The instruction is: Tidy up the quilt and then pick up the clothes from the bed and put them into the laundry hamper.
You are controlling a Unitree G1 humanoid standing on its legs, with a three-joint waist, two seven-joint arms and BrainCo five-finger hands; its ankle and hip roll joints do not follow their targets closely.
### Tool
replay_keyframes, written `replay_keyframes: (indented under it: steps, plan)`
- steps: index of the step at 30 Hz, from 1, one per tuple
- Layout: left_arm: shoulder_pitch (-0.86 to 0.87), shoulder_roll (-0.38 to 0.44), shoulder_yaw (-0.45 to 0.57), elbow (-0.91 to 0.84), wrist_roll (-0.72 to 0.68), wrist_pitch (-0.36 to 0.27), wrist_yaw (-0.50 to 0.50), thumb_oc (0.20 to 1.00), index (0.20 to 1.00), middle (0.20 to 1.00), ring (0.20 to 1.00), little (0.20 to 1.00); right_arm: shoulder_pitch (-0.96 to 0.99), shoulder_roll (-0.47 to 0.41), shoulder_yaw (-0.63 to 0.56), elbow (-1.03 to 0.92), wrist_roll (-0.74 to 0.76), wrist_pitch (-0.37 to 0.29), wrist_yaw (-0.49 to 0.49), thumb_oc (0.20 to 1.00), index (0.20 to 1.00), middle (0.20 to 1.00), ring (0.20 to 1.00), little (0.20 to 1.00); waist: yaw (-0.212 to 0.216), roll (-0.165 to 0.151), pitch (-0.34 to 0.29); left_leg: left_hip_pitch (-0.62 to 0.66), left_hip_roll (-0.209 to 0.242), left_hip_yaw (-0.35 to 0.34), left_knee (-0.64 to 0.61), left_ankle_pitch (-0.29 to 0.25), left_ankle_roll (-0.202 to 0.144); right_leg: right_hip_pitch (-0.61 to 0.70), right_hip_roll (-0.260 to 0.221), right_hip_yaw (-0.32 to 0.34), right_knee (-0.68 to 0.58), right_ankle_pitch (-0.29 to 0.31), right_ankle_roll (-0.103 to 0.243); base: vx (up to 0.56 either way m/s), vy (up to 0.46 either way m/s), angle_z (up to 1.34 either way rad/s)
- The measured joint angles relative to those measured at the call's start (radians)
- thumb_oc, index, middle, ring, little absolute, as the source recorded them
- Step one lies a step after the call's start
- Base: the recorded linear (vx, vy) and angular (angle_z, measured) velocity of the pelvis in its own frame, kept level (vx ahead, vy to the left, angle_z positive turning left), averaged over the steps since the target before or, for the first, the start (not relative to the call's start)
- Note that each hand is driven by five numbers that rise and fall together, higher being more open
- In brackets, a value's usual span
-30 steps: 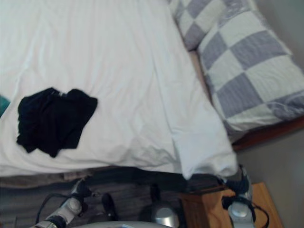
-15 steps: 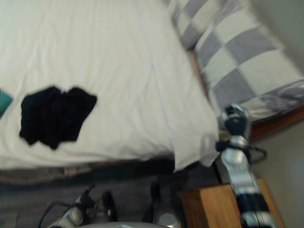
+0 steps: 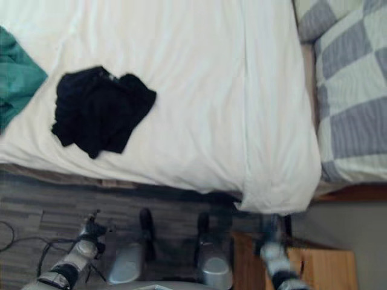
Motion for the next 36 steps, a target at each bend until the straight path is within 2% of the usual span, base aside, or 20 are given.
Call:
replay_keyframes:
  steps: [1,2,3,7,12,14,16,18,20,21,24,27,28,29,30,31,33,34,35,36]
  plan:
    - [-0.006,-0.002,0.0,0.011,0.015,0.0,-0.002,1.0,1.0,1.0,1.0,1.0,0.041,0.017,0.014,0.04,-0.001,0.011,0.027,0.235,0.235,0.235,0.235,0.235,-0.01,0.003,-0.014,0.013,-0.004,-0.002,-0.012,0.004,0.005,0.005,-0.002,-0.002,0.006,0.003,0.003,0.01,0.134,0.02]
    - [-0.005,-0.002,-0.001,0.023,0.023,0.002,-0.009,1.0,1.0,1.0,1.0,1.0,0.059,0.029,0.017,0.059,-0.002,0.02,0.054,0.526,0.526,0.526,0.526,0.526,-0.018,0.008,-0.017,0.027,-0.003,-0.002,-0.012,0.001,0.012,0.012,-0.002,-0.002,0.019,0.004,0.006,-0.03,0.095,-0.12]
    - [-0.004,0.006,-0.001,0.027,0.025,0.001,-0.019,1.0,1.0,1.0,1.0,1.0,0.108,0.037,0.02,0.078,-0.004,0.053,0.096,1.0,1.0,1.0,1.0,1.0,-0.033,0.012,-0.024,0.055,0.0,0.012,-0.012,-0.003,0.021,0.011,-0.001,-0.006,0.057,0.008,0.01,-0.03,0.092,-0.23]
    - [-0.016,0.043,-0.02,0.021,0.031,0.0,-0.052,1.0,1.0,1.0,1.0,1.0,0.15,0.027,0.076,0.084,-0.081,0.066,0.157,1.0,1.0,1.0,1.0,1.0,-0.036,0.02,-0.063,0.083,0.025,0.045,-0.011,-0.028,0.037,-0.06,0.033,-0.065,0.148,-0.04,-0.007,0.04,-0.004,-0.33]
    - [0.069,0.043,0.002,0.034,0.032,-0.001,-0.078,1.0,1.0,1.0,1.0,1.0,0.093,0.018,0.079,0.069,-0.088,0.063,0.161,1.0,1.0,1.0,1.0,1.0,-0.027,-0.005,-0.125,0.108,-0.003,0.076,0.0,-0.048,0.001,-0.01,0.045,-0.062,-0.01,-0.028,-0.06,0.03,-0.022,-0.08]
    - [0.07,0.012,-0.006,0.051,0.031,0.0,-0.081,1.0,1.0,1.0,1.0,1.0,0.041,0.0,0.076,0.054,-0.081,0.054,0.151,1.0,1.0,1.0,1.0,1.0,-0.01,0.012,-0.125,-0.004,0.033,0.078,0.199,-0.1,-0.099,-0.007,0.043,-0.072,-0.038,-0.017,-0.086,-0.02,0.144,0.14]
    - [0.069,-0.024,-0.015,0.044,0.031,0.001,-0.079,1.0,1.0,1.0,1.0,1.0,-0.011,-0.046,0.079,0.034,-0.079,0.056,0.12,1.0,1.0,1.0,1.0,1.0,-0.005,0.051,-0.125,-0.074,0.118,0.192,0.3,-0.115,-0.139,-0.011,0.041,-0.114,-0.039,-0.015,-0.091,0.06,0.278,0.36]
    - [0.076,-0.038,-0.039,0.003,0.032,-0.003,-0.074,1.0,1.0,1.0,1.0,1.0,-0.044,-0.091,0.08,-0.006,-0.079,0.049,0.102,1.0,1.0,1.0,1.0,1.0,-0.002,0.095,-0.119,-0.052,0.202,0.249,0.21,-0.066,-0.143,0.022,0.053,-0.127,-0.038,-0.021,-0.089,0.14,0.474,0.38]
    - [0.093,-0.051,-0.06,-0.016,0.037,-0.006,-0.059,1.0,1.0,1.0,1.0,1.0,-0.051,-0.108,0.081,-0.035,-0.078,0.053,0.09,1.0,1.0,1.0,1.0,1.0,-0.001,0.111,-0.125,0.0,0.213,0.207,0.073,-0.029,-0.15,0.045,0.048,-0.135,-0.038,-0.029,-0.052,0.15,0.557,0.13]
    - [0.074,-0.067,-0.06,0.002,0.054,-0.015,-0.046,1.0,1.0,1.0,1.0,1.0,-0.054,-0.109,0.086,-0.04,-0.078,0.042,0.078,1.0,1.0,1.0,1.0,1.0,-0.003,0.118,-0.13,0.004,0.249,0.1,-0.011,0.028,-0.186,0.052,0.052,-0.148,-0.038,-0.035,-0.041,0.15,0.509,0.1]
    - [0.036,-0.079,-0.06,0.028,0.054,-0.014,-0.038,1.0,1.0,1.0,1.0,1.0,-0.039,-0.095,0.072,-0.037,-0.082,0.044,0.077,1.0,1.0,1.0,1.0,1.0,0.021,0.09,-0.135,-0.028,0.34,0.03,-0.004,0.064,-0.196,0.05,0.021,-0.144,-0.038,-0.04,-0.038,0.24,0.551,0.06]
    - [0.045,-0.092,-0.064,0.071,0.061,-0.013,-0.039,1.0,1.0,1.0,1.0,1.0,0.018,-0.09,0.055,-0.006,-0.09,0.055,0.08,1.0,1.0,1.0,1.0,1.0,0.018,0.068,-0.162,0.01,0.301,0.005,-0.004,0.059,-0.198,0.08,-0.061,-0.152,-0.031,-0.039,-0.009,0.14,0.562,0.14]
    - [0.037,-0.073,-0.083,0.091,0.068,0.001,-0.04,1.0,1.0,1.0,1.0,1.0,0.03,-0.048,0.057,0.02,-0.098,0.069,0.08,1.0,1.0,1.0,1.0,1.0,0.014,0.018,-0.168,0.038,0.217,0.016,0.001,0.102,-0.202,0.07,-0.144,-0.147,-0.008,-0.004,-0.008,0.0,0.756,-0.31]
    - [0.042,-0.051,-0.065,0.096,0.068,0.009,-0.039,1.0,1.0,1.0,1.0,1.0,0.024,-0.022,0.062,0.005,-0.113,0.069,0.084,1.0,1.0,1.0,1.0,1.0,0.033,-0.003,-0.166,0.054,0.193,0.068,0.001,0.084,-0.178,0.012,-0.181,-0.168,0.061,0.052,-0.013,-0.04,0.545,-0.72]
    - [0.051,-0.043,-0.061,0.096,0.069,0.012,-0.039,1.0,1.0,1.0,1.0,1.0,0.014,0.002,0.068,-0.011,-0.118,0.071,0.083,1.0,1.0,1.0,1.0,1.0,0.047,-0.006,-0.165,0.072,0.186,0.132,0.001,0.07,-0.16,-0.038,-0.199,-0.243,0.115,0.126,-0.032,0.0,0.372,-1.55]
    - [0.073,-0.046,-0.058,0.1,0.07,0.02,-0.04,1.0,1.0,1.0,1.0,1.0,-0.012,-0.005,0.096,-0.019,-0.122,0.081,0.057,1.0,1.0,1.0,1.0,1.0,0.061,0.009,-0.16,0.111,0.178,0.213,-0.007,0.03,-0.116,-0.088,-0.242,-0.45,0.16,0.237,-0.112,-0.08,0.433,-1.46]
    - [0.075,-0.051,-0.058,0.086,0.073,0.022,-0.043,1.0,1.0,1.0,1.0,1.0,0.004,-0.02,0.126,-0.04,-0.149,0.072,0.06,1.0,1.0,1.0,1.0,1.0,0.035,0.038,-0.164,0.129,0.138,0.231,-0.009,-0.02,-0.064,-0.132,-0.234,-0.478,0.294,0.092,-0.032,-0.11,0.46,-0.69]
    - [0.066,-0.042,-0.058,0.073,0.082,0.017,-0.043,1.0,1.0,1.0,1.0,1.0,0.003,-0.023,0.143,-0.039,-0.158,0.07,0.062,1.0,1.0,1.0,1.0,1.0,0.035,0.052,-0.158,0.125,0.129,0.241,-0.009,-0.026,-0.053,-0.174,-0.19,-0.422,0.368,-0.003,0.032,-0.09,0.307,-0.19]
    - [0.054,-0.037,-0.059,0.078,0.101,0.019,-0.046,1.0,1.0,1.0,1.0,1.0,-0.006,-0.018,0.153,-0.043,-0.158,0.063,0.066,1.0,1.0,1.0,1.0,1.0,0.026,0.074,-0.157,0.106,0.128,0.238,-0.009,-0.026,-0.046,-0.238,-0.096,-0.303,0.446,-0.105,0.044,-0.06,0.19,-0.09]
    - [0.039,-0.039,-0.059,0.09,0.105,0.022,-0.049,1.0,1.0,1.0,1.0,1.0,-0.006,-0.016,0.152,-0.045,-0.158,0.06,0.066,1.0,1.0,1.0,1.0,1.0,0.01,0.078,-0.155,0.097,0.102,0.231,-0.002,-0.018,-0.031,-0.254,-0.047,-0.275,0.464,-0.132,0.034,-0.03,0.273,0.04]
